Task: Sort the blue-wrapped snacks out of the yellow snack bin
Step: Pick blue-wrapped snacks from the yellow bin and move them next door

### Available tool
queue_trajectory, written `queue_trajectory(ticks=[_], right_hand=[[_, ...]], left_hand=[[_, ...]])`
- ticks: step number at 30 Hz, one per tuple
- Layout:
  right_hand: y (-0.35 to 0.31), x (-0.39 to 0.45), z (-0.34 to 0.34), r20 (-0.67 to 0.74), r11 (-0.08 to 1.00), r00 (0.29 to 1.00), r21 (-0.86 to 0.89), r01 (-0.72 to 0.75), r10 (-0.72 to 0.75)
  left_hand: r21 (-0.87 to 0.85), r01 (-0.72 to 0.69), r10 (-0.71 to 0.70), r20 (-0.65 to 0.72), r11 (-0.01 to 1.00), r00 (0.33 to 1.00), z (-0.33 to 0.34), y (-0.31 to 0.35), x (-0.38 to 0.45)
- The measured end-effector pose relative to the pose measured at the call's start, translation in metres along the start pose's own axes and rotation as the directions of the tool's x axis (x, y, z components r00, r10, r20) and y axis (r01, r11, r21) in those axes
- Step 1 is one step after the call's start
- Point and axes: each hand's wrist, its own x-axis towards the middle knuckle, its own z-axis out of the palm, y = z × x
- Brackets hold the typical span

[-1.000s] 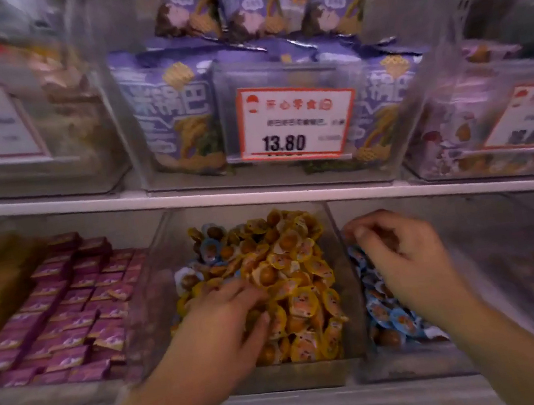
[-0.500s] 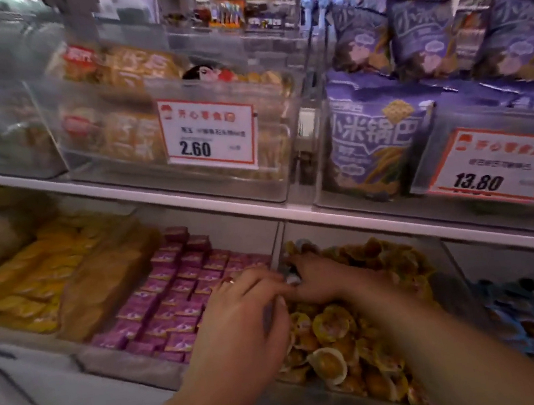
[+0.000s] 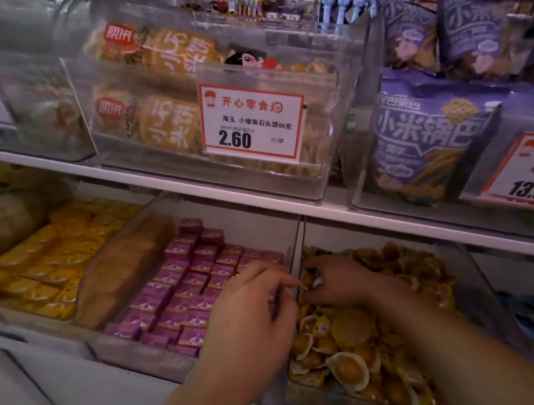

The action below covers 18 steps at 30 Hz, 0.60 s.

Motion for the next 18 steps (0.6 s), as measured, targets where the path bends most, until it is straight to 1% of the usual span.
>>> queue_trajectory(ticks=[3, 7, 9, 11, 13, 16, 18], right_hand=[[0.001, 0.004, -0.003, 0.082, 1.000, 0.996, 0.006, -0.026, 0.025], [-0.008, 0.005, -0.003, 0.191, 0.997, 0.979, -0.031, -0.067, 0.072], [-0.013, 0.007, -0.008, 0.211, 0.996, 0.973, -0.034, -0.083, 0.088], [-0.016, 0.006, -0.013, 0.215, 0.998, 0.974, -0.011, -0.063, 0.064], [-0.015, 0.004, -0.013, 0.204, 0.998, 0.978, 0.037, -0.051, 0.042], [-0.010, -0.002, -0.015, 0.164, 0.985, 0.986, 0.170, 0.004, -0.033], [-0.009, -0.007, -0.021, 0.125, 0.955, 0.991, 0.295, 0.001, -0.040]], left_hand=[[0.000, -0.003, 0.003, 0.004, 1.000, 1.000, -0.001, 0.002, -0.002], [0.005, -0.002, 0.002, 0.003, 1.000, 1.000, 0.000, 0.004, -0.003], [0.005, 0.001, -0.001, 0.012, 1.000, 1.000, 0.001, 0.004, -0.003], [0.002, -0.004, 0.004, 0.017, 1.000, 1.000, 0.003, 0.005, -0.002], [-0.006, -0.009, 0.009, 0.009, 1.000, 1.000, 0.003, 0.006, -0.001], [-0.018, -0.017, 0.016, -0.007, 1.000, 1.000, 0.003, 0.009, 0.001], [-0.022, -0.036, 0.036, -0.016, 0.999, 0.999, 0.004, 0.012, 0.002]])
